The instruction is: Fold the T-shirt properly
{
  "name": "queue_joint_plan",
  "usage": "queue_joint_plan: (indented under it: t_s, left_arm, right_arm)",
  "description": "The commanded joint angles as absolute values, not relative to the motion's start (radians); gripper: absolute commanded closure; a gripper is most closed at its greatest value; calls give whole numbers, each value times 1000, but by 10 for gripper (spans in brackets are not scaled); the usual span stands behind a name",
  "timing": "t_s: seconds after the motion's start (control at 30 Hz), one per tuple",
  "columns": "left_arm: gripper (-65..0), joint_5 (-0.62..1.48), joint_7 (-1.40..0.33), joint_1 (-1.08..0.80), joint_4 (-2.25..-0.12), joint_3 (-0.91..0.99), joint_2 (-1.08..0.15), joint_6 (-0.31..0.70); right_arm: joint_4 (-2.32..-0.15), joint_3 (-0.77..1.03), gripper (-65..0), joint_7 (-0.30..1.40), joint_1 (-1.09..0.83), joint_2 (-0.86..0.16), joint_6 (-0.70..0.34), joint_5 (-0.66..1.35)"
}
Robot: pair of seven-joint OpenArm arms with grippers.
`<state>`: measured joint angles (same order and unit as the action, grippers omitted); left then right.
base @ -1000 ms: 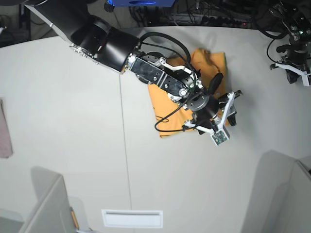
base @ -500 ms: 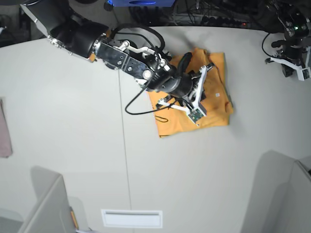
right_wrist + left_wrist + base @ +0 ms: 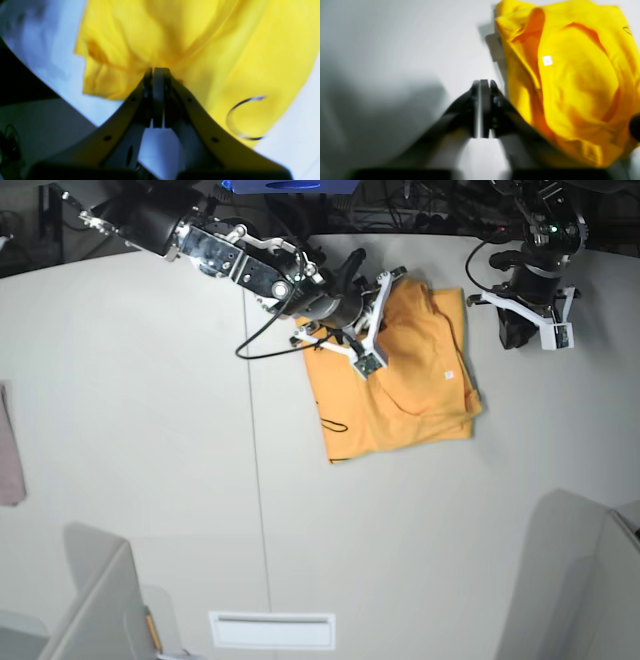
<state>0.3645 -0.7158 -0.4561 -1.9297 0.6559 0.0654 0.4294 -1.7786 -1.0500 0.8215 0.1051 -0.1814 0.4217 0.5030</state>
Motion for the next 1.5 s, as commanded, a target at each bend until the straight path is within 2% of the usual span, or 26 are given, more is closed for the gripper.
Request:
queue_joint_plan:
  t_s: [0.0,0.17,0.27,0.37,0.57,0.8,0.83,0.9,1.0,1.1,1.3,1.47]
  left_arm:
    - [-151,390,-693,-460,-1946,653,68,427]
    - [-431,550,-694,-472,-1940,659,76,426]
    - [-538,615,-694,-479,-1920,651,73,423]
    - [-556,622,-694,-452,-1882,650,74,423]
    - [-556,601,-696,-386,-1761,547,71,421]
    - [-553,601,-696,-329,-1647,536,61,398]
    - [-545,601,-696,-321,-1636,530,47,369]
    - [-467,601,-696,-314,-1615,476,8,317]
    - [-257,602,-696,-302,-1601,375,-62,278]
    - [-8,602,-700,-269,-1598,283,-131,248]
    - [0,602,-917,-153,-1598,85,-320,222]
    - [0,601,-921,-61,-1603,-150,-507,223]
  right_arm:
    - [-1797,-1049,0,805,119,-166,415,512]
    - [-1797,-1046,0,805,111,-189,415,512]
    - [-1811,-1046,0,805,104,-200,415,512]
    - [-1836,-1043,0,805,94,-203,415,512]
    - [-1899,-1040,0,805,73,-223,415,512]
    - [-1960,-1036,0,802,39,-266,417,512]
    - [-1972,-1032,0,802,38,-277,418,512]
    - [-1992,-1006,0,802,13,-286,446,512]
    - [-1998,-932,0,802,-30,-288,460,512]
    - [-2000,-843,0,802,-91,-289,460,512]
    - [-2006,-636,0,802,-202,-289,460,512]
    - [-2005,-455,0,714,-306,-286,460,513]
